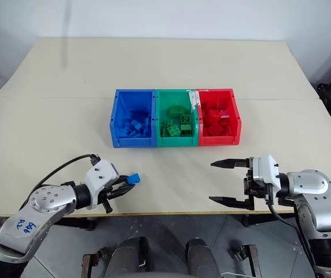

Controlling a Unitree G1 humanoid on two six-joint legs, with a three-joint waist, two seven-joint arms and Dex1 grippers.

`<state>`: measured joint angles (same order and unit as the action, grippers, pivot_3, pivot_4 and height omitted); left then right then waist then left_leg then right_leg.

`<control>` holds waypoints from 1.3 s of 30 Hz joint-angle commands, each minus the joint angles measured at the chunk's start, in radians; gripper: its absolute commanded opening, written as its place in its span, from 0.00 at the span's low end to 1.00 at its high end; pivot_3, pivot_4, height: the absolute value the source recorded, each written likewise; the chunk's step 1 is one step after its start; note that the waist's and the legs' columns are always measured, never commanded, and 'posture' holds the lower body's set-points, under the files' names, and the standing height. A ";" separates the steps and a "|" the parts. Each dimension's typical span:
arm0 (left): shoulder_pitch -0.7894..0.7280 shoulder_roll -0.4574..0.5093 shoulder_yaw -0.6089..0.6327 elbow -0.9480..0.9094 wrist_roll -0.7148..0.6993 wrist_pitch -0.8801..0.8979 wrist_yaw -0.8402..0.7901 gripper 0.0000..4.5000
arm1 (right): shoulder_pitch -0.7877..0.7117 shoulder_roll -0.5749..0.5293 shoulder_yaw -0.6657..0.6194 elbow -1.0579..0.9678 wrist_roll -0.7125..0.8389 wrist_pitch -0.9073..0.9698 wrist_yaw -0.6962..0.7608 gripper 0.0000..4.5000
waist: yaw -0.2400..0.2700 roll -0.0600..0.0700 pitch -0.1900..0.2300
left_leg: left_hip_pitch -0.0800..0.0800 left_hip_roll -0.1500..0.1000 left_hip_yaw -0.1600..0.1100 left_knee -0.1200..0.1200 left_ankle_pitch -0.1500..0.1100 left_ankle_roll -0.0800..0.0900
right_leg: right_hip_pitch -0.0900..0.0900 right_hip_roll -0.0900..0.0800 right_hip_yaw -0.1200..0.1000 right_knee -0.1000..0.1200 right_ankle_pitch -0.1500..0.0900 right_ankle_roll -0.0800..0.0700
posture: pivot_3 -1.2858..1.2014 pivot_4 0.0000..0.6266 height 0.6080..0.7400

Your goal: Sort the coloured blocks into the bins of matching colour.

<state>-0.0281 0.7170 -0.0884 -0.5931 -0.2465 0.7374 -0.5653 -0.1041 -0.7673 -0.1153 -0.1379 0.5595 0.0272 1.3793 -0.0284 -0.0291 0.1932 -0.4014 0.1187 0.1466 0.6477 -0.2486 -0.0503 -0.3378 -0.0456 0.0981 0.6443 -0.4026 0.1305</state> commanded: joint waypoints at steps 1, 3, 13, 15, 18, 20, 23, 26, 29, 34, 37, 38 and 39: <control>0.005 -0.023 0.012 0.049 -0.001 -0.093 -0.028 0.21 | 0.005 0.005 -0.021 -0.029 0.010 -0.011 -0.012 1.00 | 0.000 0.000 0.000 | 0.000 0.000 0.000 0.000 0.000 0.000 | 0.000 0.000 0.000 0.000 0.000 0.000 | 0.52 0.24 1.00; 0.010 -0.036 0.042 0.077 -0.024 -0.156 -0.059 0.21 | 0.006 0.007 -0.027 -0.028 0.013 -0.010 -0.021 1.00 | 0.000 0.000 0.000 | 0.000 0.000 0.000 0.000 0.000 0.000 | 0.000 0.000 0.000 0.000 0.000 0.000 | 0.52 0.24 1.00; -0.296 -0.149 0.186 0.328 -0.121 -0.360 -0.112 0.21 | 0.038 0.127 -0.170 -0.113 0.096 0.071 -0.324 1.00 | 0.004 0.000 0.000 | -0.001 -0.001 0.000 0.000 0.000 0.000 | -0.001 0.000 -0.001 0.000 0.000 0.000 | 0.52 0.24 1.00; -0.412 -0.180 0.148 0.417 -0.081 -0.357 -0.086 0.21 | 0.041 0.154 -0.182 -0.129 0.090 0.075 -0.380 1.00 | 0.000 0.000 0.000 | -0.002 -0.001 0.001 0.001 0.000 0.000 | -0.001 0.000 0.000 0.000 0.001 0.002 | 0.52 0.24 1.00; -0.582 -0.234 0.093 0.577 -0.010 -0.362 -0.038 0.21 | 0.041 0.181 -0.182 -0.144 0.070 0.065 -0.431 1.00 | 0.001 0.000 0.000 | -0.002 -0.001 0.001 0.001 0.001 0.000 | -0.003 0.001 0.000 0.000 0.002 0.003 | 0.52 0.24 1.00; -0.652 -0.252 0.079 0.667 0.027 -0.352 -0.010 0.21 | 0.043 0.186 -0.177 -0.158 0.062 0.064 -0.440 1.00 | 0.000 0.000 0.000 | -0.002 -0.001 0.001 0.001 0.001 0.000 | -0.003 0.001 0.000 0.001 0.002 0.004 | 0.52 0.24 1.00; -0.693 -0.257 0.066 0.724 0.051 -0.353 -0.007 0.21 | 0.048 0.190 -0.177 -0.175 0.059 0.063 -0.452 1.00 | -0.009 0.000 0.000 | -0.002 0.000 0.002 -0.001 0.001 -0.001 | -0.005 0.002 0.001 0.001 0.001 0.005 | 0.52 0.24 1.00; -0.700 -0.259 0.071 0.736 0.063 -0.351 0.000 0.48 | 0.052 0.192 -0.177 -0.184 0.058 0.058 -0.459 1.00 | -0.008 0.000 0.000 | -0.002 0.001 0.002 -0.001 0.001 -0.002 | -0.008 0.003 0.001 0.002 0.001 0.006 | 0.52 0.24 1.00; -0.675 -0.242 0.087 0.696 0.052 -0.333 -0.015 0.70 | 0.059 0.191 -0.177 -0.188 0.059 0.053 -0.457 1.00 | -0.003 0.000 0.000 | -0.003 0.002 0.002 -0.001 0.002 -0.003 | -0.009 0.003 0.001 0.002 0.001 0.006 | 0.52 0.24 1.00; -0.594 -0.196 0.149 0.622 0.006 -0.367 -0.070 1.00 | 0.061 0.185 -0.172 -0.171 0.060 0.044 -0.436 1.00 | -0.003 0.000 0.000 | -0.003 0.002 0.003 -0.002 0.002 -0.003 | -0.008 0.003 0.001 0.003 0.001 0.006 | 0.52 0.24 1.00; -0.522 -0.144 0.185 0.589 -0.050 -0.441 -0.198 1.00 | 0.049 0.171 -0.169 -0.151 0.066 0.043 -0.403 1.00 | -0.001 0.000 0.000 | -0.003 0.002 0.002 0.000 0.002 -0.003 | -0.008 0.003 0.001 0.004 0.001 0.006 | 0.52 0.24 1.00; -0.468 -0.095 0.213 0.589 -0.077 -0.485 -0.290 1.00 | 0.040 0.154 -0.160 -0.136 0.067 0.046 -0.365 1.00 | -0.003 0.000 0.000 | -0.003 0.001 0.002 0.000 0.002 -0.003 | -0.007 0.003 0.001 0.004 0.001 0.006 | 0.52 0.24 1.00; -0.421 -0.051 0.236 0.599 -0.093 -0.535 -0.365 1.00 | 0.032 0.137 -0.151 -0.119 0.064 0.048 -0.329 1.00 | -0.010 0.000 0.000 | -0.002 0.001 0.002 0.000 0.002 -0.003 | -0.007 0.003 0.001 0.004 0.001 0.006 | 0.52 0.24 1.00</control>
<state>-0.4845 0.6245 0.0864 0.0193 -0.3005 0.2749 -0.8248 -0.0668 -0.6002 -0.2607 -0.2625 0.6142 0.0868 1.0040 -0.0387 -0.0291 0.1932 -0.4029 0.1202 0.1504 0.6463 -0.2469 -0.0532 -0.3447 -0.0427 0.1000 0.6478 -0.4015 0.1365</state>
